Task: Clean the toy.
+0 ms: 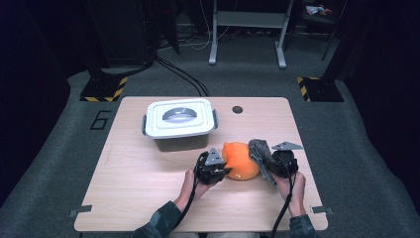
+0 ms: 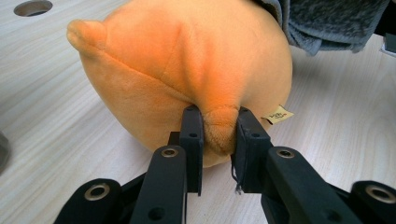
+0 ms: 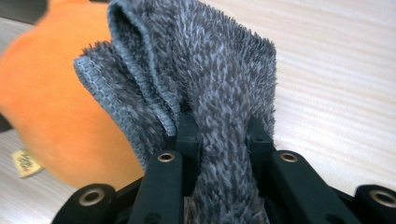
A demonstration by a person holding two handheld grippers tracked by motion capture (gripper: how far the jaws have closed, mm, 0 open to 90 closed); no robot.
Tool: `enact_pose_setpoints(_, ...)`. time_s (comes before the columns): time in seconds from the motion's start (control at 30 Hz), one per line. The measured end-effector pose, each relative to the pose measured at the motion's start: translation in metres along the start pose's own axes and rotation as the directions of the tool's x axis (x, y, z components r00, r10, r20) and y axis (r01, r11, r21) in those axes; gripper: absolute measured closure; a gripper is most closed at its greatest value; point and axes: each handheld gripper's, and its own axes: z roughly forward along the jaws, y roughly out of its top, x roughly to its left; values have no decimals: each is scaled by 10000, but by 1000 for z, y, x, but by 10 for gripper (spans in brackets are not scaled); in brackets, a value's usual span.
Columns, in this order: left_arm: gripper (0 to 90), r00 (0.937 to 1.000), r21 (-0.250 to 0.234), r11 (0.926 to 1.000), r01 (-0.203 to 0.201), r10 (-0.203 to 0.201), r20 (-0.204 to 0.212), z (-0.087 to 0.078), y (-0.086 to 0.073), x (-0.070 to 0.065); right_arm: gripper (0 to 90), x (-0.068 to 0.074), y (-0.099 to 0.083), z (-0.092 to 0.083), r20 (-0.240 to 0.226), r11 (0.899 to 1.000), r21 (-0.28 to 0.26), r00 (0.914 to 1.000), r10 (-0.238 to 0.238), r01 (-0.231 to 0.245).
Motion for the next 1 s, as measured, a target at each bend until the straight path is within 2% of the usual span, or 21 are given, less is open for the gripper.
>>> enact_pose_setpoints(0.03, 759, 10000, -3, 10000, 27, -27, 17, 0, 0, 0, 736, -1, -2, 2, 7, 9999, 30, 9999, 138, -139)
enact_pose_setpoints(0.3, 759, 10000, 6, 10000, 64, -64, 42, 0, 0, 0, 737, -7, -9, 12, 22, 9988, 390, 9995, 301, -302)
enact_pose_setpoints(0.33, 759, 10000, 6, 10000, 52, -52, 36, 0, 0, 0, 737, -6, -10, 14, 40, 9979, 452, 9989, 467, -468)
enact_pose_setpoints(0.63, 758, 10000, -1, 10000, 77, -77, 30, 0, -2, 1, 736, -11, -21, 31, 175, 9937, 972, 9984, 542, -556)
enact_pose_setpoints(0.73, 758, 10000, -3, 10000, 66, -66, -5, 0, -1, 0, 736, -9, -25, 39, 249, 9895, 1331, 9983, 528, -556)
enact_pose_setpoints(0.9, 756, 10000, -21, 10000, 82, -82, 12, -1, -1, 0, 736, -12, -28, 42, 164, 9902, 1294, 9986, 507, -524)
enact_pose_setpoints(1.0, 756, 10000, 17, 10000, 4, -4, 12, -1, -1, 0, 742, -18, -28, 33, 67, 9915, 989, 9964, 846, -849)
